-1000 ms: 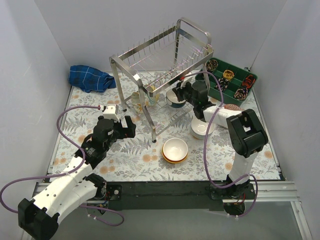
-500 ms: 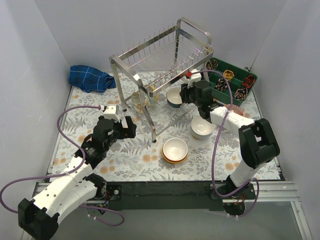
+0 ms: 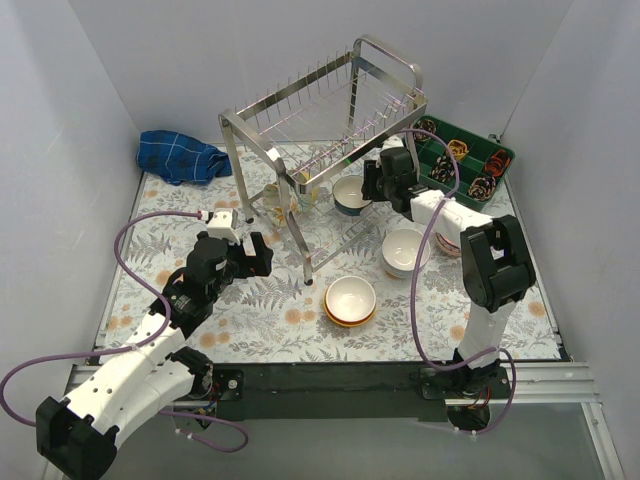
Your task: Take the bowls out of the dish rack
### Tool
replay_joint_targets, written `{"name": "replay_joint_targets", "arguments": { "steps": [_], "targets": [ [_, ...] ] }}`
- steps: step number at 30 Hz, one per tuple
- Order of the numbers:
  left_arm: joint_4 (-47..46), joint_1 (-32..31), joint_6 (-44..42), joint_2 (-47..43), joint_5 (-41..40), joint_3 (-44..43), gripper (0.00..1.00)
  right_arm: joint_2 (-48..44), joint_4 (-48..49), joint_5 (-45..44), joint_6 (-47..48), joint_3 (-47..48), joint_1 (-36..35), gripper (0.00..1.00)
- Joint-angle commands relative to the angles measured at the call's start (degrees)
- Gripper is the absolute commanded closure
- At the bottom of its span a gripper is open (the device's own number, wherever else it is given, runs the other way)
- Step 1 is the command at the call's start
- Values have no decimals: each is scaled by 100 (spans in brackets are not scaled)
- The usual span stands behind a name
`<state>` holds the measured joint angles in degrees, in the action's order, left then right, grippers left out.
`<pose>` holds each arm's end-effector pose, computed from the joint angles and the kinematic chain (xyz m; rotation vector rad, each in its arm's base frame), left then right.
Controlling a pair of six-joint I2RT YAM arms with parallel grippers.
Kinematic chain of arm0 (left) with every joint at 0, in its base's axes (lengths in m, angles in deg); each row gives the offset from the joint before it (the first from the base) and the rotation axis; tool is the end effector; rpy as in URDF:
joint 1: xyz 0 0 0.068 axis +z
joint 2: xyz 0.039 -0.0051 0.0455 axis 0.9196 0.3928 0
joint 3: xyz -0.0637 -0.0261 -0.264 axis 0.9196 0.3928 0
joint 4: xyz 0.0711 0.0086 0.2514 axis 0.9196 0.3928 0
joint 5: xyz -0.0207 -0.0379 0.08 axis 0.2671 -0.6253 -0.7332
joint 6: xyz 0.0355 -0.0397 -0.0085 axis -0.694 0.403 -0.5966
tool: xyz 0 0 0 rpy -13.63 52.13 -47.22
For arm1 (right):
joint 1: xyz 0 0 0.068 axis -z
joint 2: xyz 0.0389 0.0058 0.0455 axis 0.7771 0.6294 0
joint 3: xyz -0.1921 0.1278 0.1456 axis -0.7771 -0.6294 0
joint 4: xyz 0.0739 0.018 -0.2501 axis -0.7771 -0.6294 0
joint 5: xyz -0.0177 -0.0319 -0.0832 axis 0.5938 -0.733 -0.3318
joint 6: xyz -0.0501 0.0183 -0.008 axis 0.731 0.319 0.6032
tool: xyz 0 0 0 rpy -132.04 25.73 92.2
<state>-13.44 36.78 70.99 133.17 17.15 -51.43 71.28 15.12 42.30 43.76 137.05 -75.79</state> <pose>0.1576 -0.0833 0.2643 -0.6216 1.9967 -0.7589 0.3876 0.1735 0.2437 -0.1133 2.0710 0.2717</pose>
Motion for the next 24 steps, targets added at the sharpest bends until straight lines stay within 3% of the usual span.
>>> {"name": "replay_joint_targets", "arguments": {
  "steps": [1,3,10,12,24],
  "targets": [
    [-28,38,-78,-112,-16,21,2,308,-472,126,-281,545,45,52],
    [-19,47,-78,-130,-7,21,2,370,-551,153,-290,633,71,55],
    [-19,38,-78,-200,-7,12,2,29,-745,144,-123,678,98,93],
    [-28,38,-78,-226,10,3,2,-121,-789,127,-79,651,89,99],
    [-19,38,-61,-385,89,3,2,-1799,-1518,21,264,37,159,99]
  ]
}}
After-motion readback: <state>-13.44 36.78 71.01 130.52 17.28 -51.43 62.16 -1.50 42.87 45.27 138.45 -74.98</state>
